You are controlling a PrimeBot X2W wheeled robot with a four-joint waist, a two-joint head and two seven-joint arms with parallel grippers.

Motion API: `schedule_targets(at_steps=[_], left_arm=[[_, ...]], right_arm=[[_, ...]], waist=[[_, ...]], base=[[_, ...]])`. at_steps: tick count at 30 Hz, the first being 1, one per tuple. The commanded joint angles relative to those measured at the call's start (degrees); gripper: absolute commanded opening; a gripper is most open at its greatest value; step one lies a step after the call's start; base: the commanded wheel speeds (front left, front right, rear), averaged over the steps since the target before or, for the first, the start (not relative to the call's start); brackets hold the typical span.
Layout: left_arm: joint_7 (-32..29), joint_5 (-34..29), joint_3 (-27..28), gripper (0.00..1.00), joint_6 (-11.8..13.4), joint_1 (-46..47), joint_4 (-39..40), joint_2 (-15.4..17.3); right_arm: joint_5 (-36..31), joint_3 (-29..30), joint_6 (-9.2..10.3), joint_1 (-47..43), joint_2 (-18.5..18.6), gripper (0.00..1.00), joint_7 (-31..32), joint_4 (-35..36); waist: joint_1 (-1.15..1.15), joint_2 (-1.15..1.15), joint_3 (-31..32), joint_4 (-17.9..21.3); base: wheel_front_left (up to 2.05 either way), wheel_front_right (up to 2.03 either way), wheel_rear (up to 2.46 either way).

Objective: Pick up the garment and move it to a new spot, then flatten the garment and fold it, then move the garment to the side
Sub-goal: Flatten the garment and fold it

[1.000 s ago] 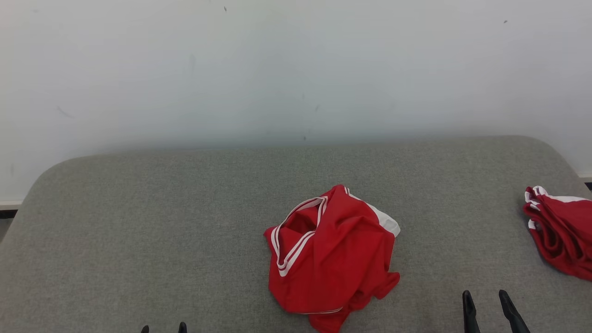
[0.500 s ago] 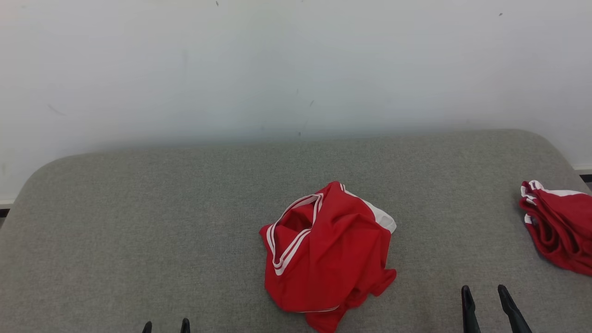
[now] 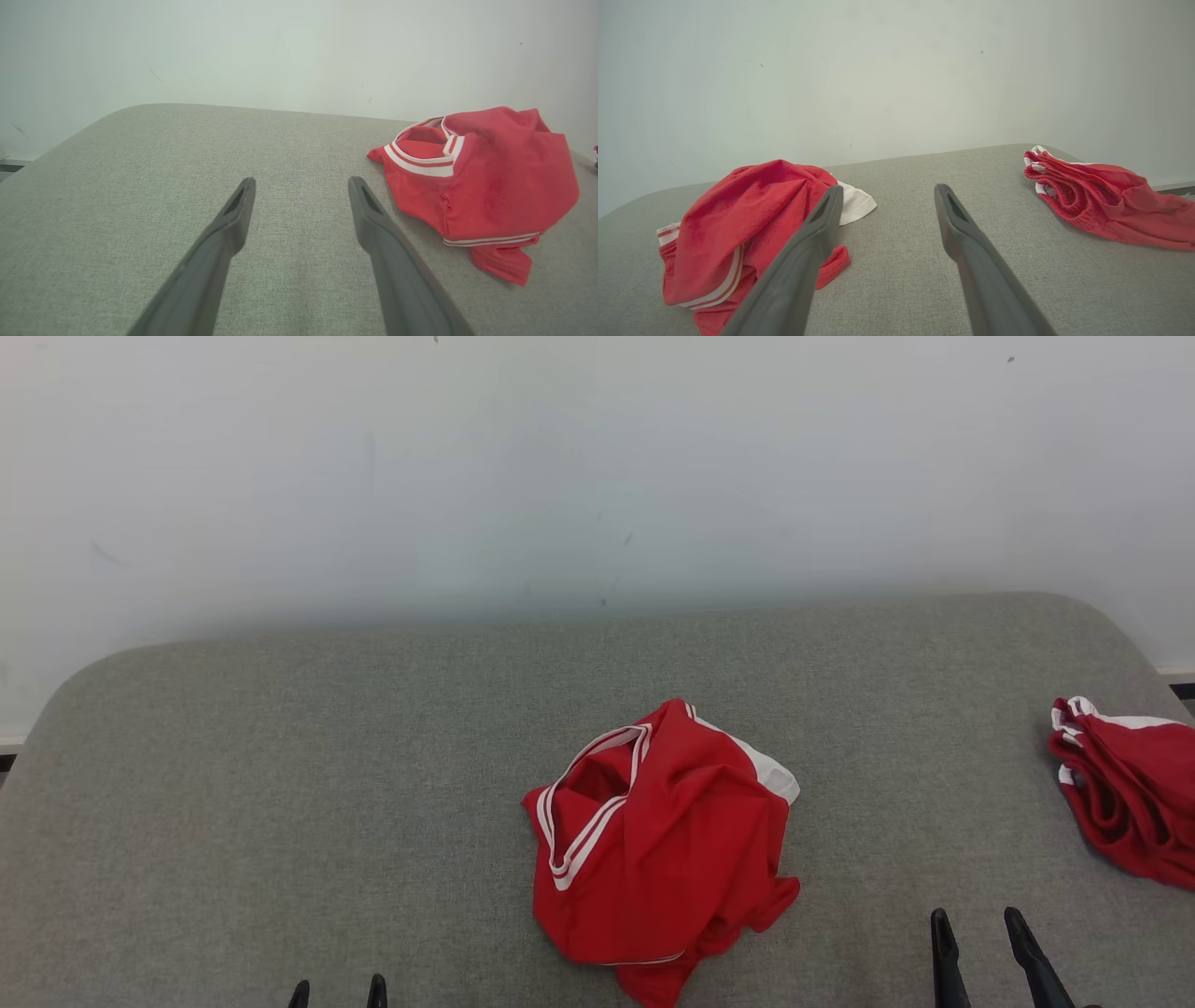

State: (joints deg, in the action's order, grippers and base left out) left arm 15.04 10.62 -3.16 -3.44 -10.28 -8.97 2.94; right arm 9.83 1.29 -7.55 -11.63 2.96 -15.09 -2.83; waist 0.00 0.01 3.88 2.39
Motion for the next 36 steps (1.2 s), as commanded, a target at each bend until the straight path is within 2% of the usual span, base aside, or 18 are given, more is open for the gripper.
schedule_targets(at_steps=[1,9,18,27,32,36], left_arm=[[0.2,-0.1,0.1,1.00,0.2,0.4,0.2,-0.1],[0.2,-0.3,0.1,1.00,0.1,0.7,0.4,-0.1],[-1.2,-1.0,-5.2,1.00,-3.1,8.7,-6.5,0.9],[-14.8,2.6,-14.7,1.00,-4.0,25.3,-16.3,3.8],[-21.8,6.0,-21.0,1.00,-4.0,31.1,-20.1,6.8],[-25.4,7.8,-23.7,1.00,-4.0,33.9,-22.8,9.1]], right_arm=[[0.2,-0.1,0.14,0.3,-0.1,1.00,-0.1,0.0],[0.2,-0.1,0.14,0.4,-0.1,1.00,-0.1,0.0],[0.0,-0.6,0.14,0.7,-0.1,1.00,-0.1,0.3],[-0.3,-1.3,0.15,1.3,0.2,1.00,-0.1,0.5],[-0.1,-0.9,0.14,1.8,0.6,1.00,-0.1,0.6],[0.1,-1.0,0.15,1.9,0.6,1.00,-0.1,0.7]], waist=[[0.00,-0.01,0.0,0.0],[0.00,-0.01,0.0,0.1],[0.00,-0.01,-0.4,1.9],[0.00,-0.01,-2.3,7.7],[0.00,-0.01,-3.4,11.4],[0.00,-0.01,-3.8,13.7]], base=[[0.00,0.00,0.00],[0.00,0.00,0.00],[0.00,0.00,0.00],[0.00,0.00,0.00],[0.00,0.00,0.00],[0.00,0.00,0.00]])
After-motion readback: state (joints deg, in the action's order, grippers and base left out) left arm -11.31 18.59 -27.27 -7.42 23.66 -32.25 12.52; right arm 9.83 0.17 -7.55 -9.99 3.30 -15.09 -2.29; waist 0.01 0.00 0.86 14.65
